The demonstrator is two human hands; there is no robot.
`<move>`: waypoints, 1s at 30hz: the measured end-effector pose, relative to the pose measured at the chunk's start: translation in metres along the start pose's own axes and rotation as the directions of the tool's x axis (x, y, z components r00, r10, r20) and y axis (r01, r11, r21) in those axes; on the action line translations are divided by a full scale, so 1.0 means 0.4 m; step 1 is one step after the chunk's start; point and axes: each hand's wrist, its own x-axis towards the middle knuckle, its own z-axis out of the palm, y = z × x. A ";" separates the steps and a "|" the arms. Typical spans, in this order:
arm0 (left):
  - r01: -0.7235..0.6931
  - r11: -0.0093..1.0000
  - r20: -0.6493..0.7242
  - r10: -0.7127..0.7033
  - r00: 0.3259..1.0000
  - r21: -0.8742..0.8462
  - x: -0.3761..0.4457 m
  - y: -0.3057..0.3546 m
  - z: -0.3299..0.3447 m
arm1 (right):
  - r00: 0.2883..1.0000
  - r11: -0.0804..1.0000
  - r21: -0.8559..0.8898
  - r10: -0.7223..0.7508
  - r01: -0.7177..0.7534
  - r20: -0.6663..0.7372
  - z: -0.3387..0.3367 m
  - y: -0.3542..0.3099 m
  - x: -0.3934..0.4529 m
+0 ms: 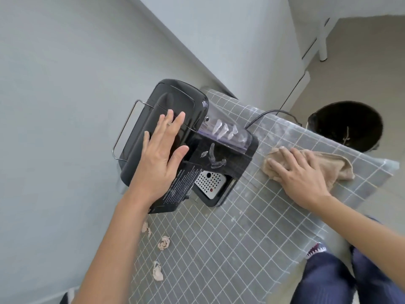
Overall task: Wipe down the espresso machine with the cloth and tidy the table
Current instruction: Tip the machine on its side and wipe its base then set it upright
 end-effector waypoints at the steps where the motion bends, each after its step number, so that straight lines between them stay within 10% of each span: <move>1: 0.000 1.000 0.000 0.000 1.000 -0.015 -0.001 0.001 -0.001 | 1.000 0.999 0.044 0.013 -0.012 -0.018 0.003 0.002 0.002; 4: 0.003 0.998 -0.002 -0.003 1.000 -0.055 -0.003 0.005 -0.001 | 0.970 0.877 0.459 0.214 -0.139 -0.115 -0.049 -0.015 0.010; 8: -0.001 0.998 -0.008 0.001 1.000 -0.066 -0.002 0.005 0.001 | 0.838 0.037 0.996 0.543 -0.079 0.047 -0.185 -0.124 0.038; 10: -0.005 0.998 -0.010 0.004 1.000 -0.059 -0.003 0.007 0.002 | 0.828 -0.112 0.987 0.559 0.116 -0.034 -0.242 -0.211 0.065; 17: -0.005 0.994 -0.022 0.003 1.000 -0.106 0.002 -0.004 0.007 | 0.794 0.337 0.937 0.544 0.089 -0.271 -0.250 -0.403 0.242; 24: -0.006 0.995 -0.017 0.005 1.000 -0.096 0.003 -0.005 0.008 | 0.751 0.065 0.979 0.652 -0.192 0.104 -0.038 -0.348 0.232; 30: 0.007 0.994 -0.029 -0.011 1.000 -0.111 -0.010 -0.007 0.004 | 0.837 0.177 0.981 0.522 0.082 -0.165 -0.199 -0.510 0.164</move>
